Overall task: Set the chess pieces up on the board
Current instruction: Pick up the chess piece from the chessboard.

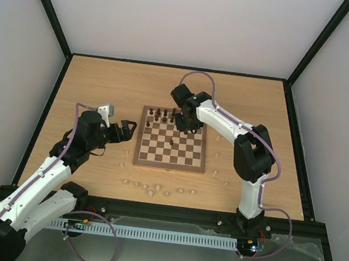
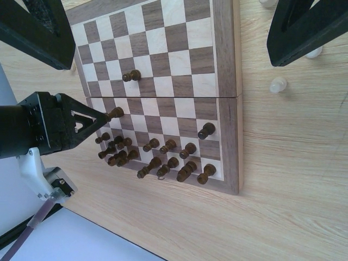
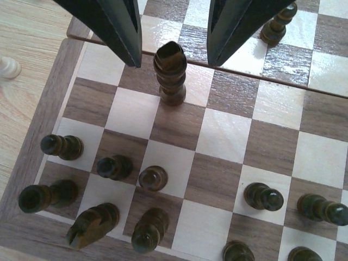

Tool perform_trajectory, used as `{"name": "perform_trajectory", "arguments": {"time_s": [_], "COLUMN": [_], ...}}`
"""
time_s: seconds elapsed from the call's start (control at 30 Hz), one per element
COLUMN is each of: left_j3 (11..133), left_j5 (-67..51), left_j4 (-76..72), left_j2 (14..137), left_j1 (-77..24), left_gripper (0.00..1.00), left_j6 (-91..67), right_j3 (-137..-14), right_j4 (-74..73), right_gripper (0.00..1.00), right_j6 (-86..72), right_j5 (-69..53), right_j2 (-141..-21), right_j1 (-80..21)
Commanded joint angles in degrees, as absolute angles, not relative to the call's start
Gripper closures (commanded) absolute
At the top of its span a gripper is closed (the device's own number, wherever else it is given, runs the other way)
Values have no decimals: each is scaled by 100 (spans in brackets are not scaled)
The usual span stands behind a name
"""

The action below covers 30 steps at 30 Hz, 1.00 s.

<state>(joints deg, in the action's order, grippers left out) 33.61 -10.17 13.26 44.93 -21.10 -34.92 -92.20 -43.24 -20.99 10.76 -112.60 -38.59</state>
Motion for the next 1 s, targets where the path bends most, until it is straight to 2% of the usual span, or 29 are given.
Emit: {"name": "perform_trajectory", "arguments": {"time_s": [0.0, 0.97], "left_j3": [3280, 3288], "left_j5": [-940, -924], "left_j4": [1380, 1367], "left_j2": [4471, 4482], "left_j1": [-2113, -2109], "left_gripper": [1, 1], "left_j6": [-3461, -3436], "right_j3": [-9486, -9554], "right_j4": [-4623, -4717], "right_gripper": [67, 80], "right_j6": [-2013, -2031], "right_j5": [1061, 1336], "right_j2": [-11461, -11750], "right_j1": [-3867, -3810]}}
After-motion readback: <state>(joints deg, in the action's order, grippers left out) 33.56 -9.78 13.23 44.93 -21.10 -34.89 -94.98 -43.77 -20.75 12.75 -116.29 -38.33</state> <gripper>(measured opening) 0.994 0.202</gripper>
